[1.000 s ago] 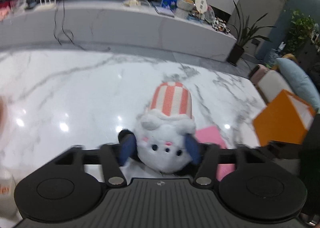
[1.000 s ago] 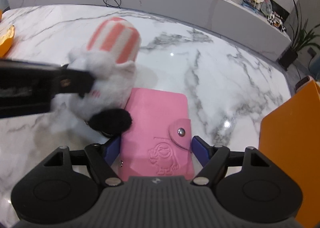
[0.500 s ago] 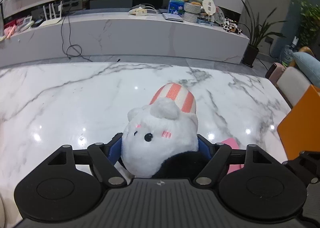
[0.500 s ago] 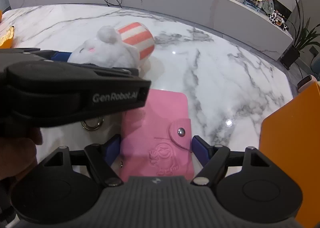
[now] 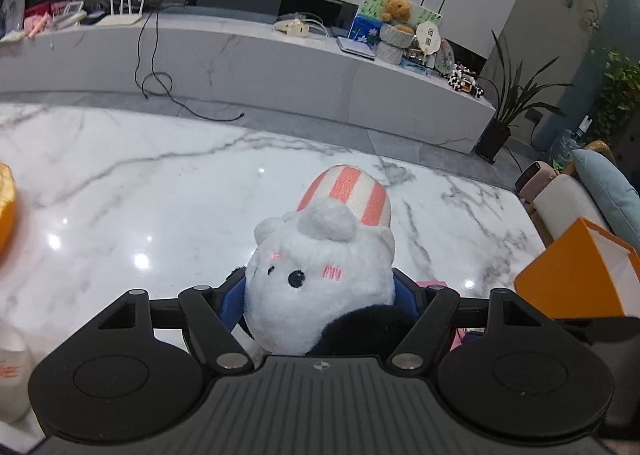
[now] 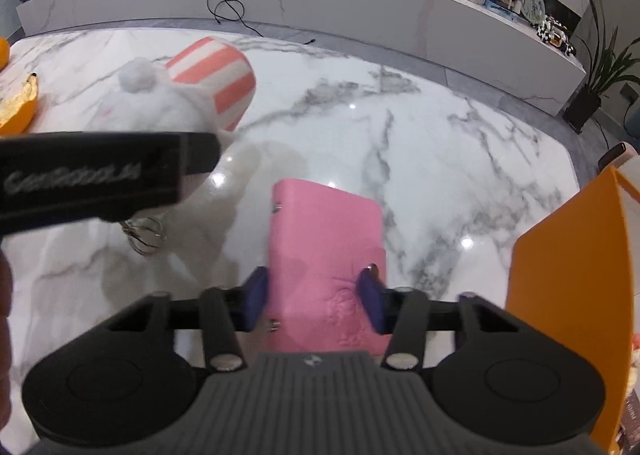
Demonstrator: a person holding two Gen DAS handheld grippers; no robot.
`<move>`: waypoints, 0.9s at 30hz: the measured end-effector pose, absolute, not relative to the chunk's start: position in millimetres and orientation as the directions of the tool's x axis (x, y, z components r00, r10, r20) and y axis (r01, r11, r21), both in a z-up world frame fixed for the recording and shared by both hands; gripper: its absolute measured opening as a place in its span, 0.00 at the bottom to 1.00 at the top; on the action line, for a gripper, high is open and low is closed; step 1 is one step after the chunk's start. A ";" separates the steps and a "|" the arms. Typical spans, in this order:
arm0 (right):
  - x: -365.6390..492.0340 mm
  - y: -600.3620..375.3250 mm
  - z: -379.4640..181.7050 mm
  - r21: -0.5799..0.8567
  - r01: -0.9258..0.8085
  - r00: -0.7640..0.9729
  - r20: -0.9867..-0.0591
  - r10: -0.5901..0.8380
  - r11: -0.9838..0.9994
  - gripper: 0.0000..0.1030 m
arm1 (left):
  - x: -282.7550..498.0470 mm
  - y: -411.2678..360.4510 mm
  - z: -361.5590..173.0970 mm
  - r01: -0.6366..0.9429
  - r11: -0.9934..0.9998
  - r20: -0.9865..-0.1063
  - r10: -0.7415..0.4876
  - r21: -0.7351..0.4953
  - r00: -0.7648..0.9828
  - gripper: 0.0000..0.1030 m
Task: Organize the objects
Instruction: 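Carry the panda plush in the left tool while the right tool carries the wallet to the box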
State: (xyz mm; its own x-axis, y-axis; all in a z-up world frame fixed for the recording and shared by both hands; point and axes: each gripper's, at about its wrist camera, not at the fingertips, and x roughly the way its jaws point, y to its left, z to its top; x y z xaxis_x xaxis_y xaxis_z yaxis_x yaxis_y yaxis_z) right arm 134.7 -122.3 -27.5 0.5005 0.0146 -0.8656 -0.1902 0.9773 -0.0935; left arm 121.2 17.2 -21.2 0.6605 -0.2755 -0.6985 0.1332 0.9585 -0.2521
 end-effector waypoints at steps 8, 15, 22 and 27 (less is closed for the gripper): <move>132.8 -136.3 -39.6 -0.060 -0.188 0.464 -0.885 0.035 0.980 0.77 | 96.9 30.6 -15.9 0.132 0.944 -0.694 -0.314 -0.303 0.648 0.81; 144.5 -140.4 -48.2 -0.050 -0.137 0.489 -0.872 0.023 0.989 0.86 | 88.1 30.0 -6.6 0.165 0.940 -0.682 -0.331 -0.299 0.652 0.82; 153.0 -137.5 -53.4 -0.042 -0.132 0.451 -0.892 0.022 0.990 0.83 | 88.7 34.7 -7.6 0.171 0.942 -0.690 -0.328 -0.289 0.645 0.82; 148.0 -138.5 -49.1 -0.009 -0.135 0.425 -0.904 0.050 0.991 0.81 | 83.8 39.5 -4.2 0.169 0.942 -0.686 -0.327 -0.288 0.650 0.82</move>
